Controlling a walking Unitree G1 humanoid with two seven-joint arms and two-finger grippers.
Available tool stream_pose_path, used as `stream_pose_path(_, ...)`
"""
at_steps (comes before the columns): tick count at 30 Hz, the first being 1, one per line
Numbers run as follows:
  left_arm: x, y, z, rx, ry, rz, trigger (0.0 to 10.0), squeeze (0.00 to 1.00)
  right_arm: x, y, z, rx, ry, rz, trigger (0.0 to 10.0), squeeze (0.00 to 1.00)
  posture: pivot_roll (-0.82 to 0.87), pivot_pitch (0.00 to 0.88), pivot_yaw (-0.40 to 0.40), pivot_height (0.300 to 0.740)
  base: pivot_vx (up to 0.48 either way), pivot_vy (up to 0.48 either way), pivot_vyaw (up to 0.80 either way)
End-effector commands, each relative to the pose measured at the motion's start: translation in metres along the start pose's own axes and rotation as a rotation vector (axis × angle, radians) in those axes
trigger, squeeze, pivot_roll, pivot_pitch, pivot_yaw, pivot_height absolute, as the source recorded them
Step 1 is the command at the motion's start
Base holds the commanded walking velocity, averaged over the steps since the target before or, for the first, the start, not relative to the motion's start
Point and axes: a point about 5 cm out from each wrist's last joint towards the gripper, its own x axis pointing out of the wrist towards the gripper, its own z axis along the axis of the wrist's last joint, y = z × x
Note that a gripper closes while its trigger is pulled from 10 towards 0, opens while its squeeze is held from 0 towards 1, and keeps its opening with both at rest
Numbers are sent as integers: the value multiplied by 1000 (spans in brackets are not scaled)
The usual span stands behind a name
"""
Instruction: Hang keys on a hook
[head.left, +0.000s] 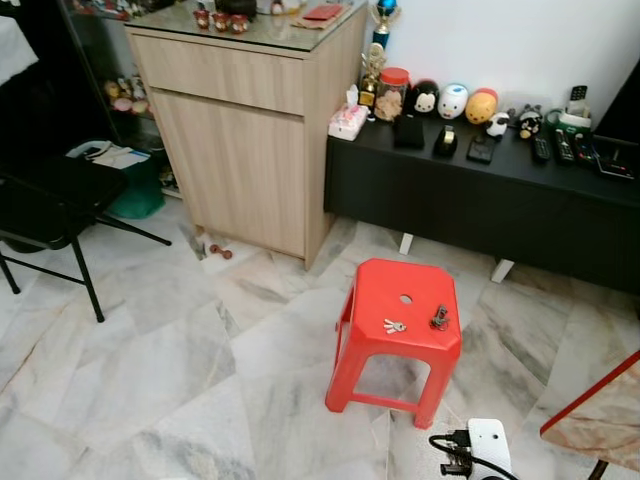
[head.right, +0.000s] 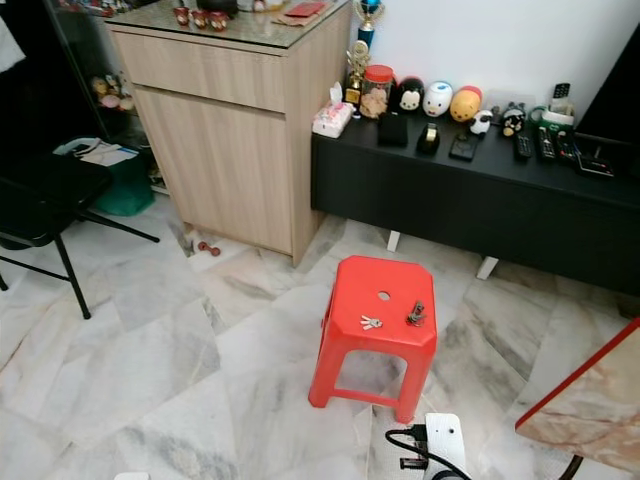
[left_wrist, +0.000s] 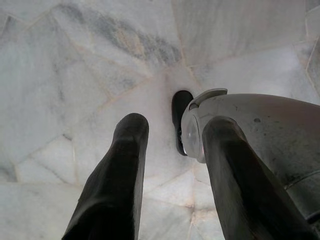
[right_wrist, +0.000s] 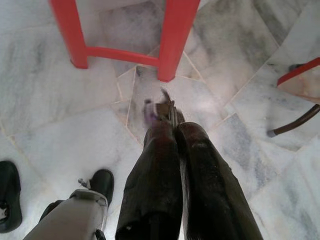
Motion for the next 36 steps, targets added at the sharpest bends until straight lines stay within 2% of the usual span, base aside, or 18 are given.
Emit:
stream_pose_path(1,-1,-9,-5,18,12,-27,10000,0,0,-5,3,21,-15,-22,10000,0,-42,14,-68,740,0,0,0)
stream_pose_path(16,0,-15,-6,15,16,-36,10000,0,1,-8,6,41,-26,-32,10000,0,-41,18,-68,740,0,-152,0)
stream_pose_path(23,-2,-10,-10,14,20,-29,10000,0,1,-6,7,72,-28,-38,10000,0,-42,18,-66,740,0,-324,0)
stream_pose_path(29,-3,-6,-11,14,21,-24,10000,0,1,-8,6,89,-10,-48,10000,0,-42,18,-66,740,0,-329,-685)
stream_pose_path(36,-3,-6,-11,19,23,-26,10000,0,1,-11,4,94,-9,-54,10000,0,-39,18,-66,740,0,-342,0)
